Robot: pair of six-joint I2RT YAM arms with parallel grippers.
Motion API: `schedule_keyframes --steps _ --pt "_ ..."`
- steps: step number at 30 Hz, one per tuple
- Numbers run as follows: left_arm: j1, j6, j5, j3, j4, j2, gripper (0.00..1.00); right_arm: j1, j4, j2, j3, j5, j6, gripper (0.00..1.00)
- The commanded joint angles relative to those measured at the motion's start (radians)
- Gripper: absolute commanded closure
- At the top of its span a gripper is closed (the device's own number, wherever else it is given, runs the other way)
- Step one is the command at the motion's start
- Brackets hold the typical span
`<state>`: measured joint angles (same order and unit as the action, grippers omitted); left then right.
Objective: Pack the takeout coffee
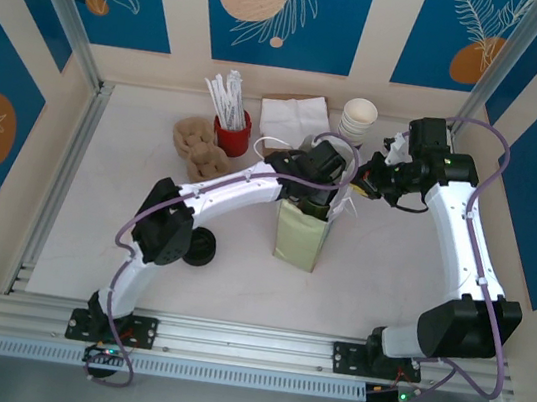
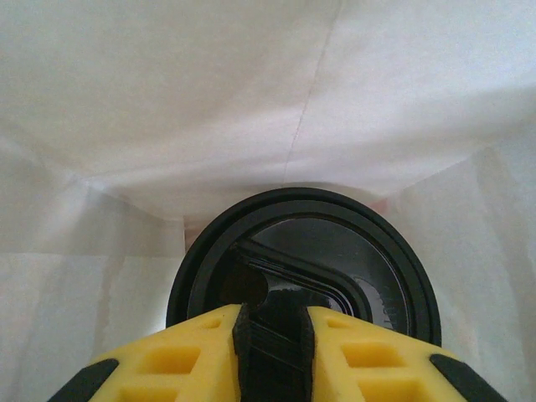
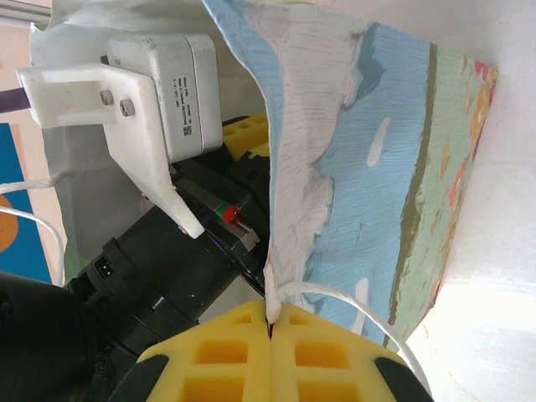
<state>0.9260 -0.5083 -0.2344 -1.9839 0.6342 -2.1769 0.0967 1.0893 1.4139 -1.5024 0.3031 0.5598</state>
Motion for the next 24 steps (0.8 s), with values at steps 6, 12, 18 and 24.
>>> schedule_keyframes --steps 6,12,18,24 --pt "0.027 -0.029 0.073 0.032 0.184 -0.07 0.75 -0.005 0.018 -0.034 0.023 0.014 -0.003 0.97" --pt "0.014 -0.026 0.085 -0.057 0.203 -0.054 0.7 0.0 0.032 -0.037 0.024 0.007 -0.003 0.97" --pt "0.007 -0.007 0.092 -0.212 0.265 -0.075 0.63 0.004 0.052 -0.022 0.014 -0.007 -0.04 1.0" --pt "-0.013 -0.015 0.076 -0.313 0.311 -0.07 0.62 0.004 0.103 0.003 -0.026 -0.039 -0.113 1.0"
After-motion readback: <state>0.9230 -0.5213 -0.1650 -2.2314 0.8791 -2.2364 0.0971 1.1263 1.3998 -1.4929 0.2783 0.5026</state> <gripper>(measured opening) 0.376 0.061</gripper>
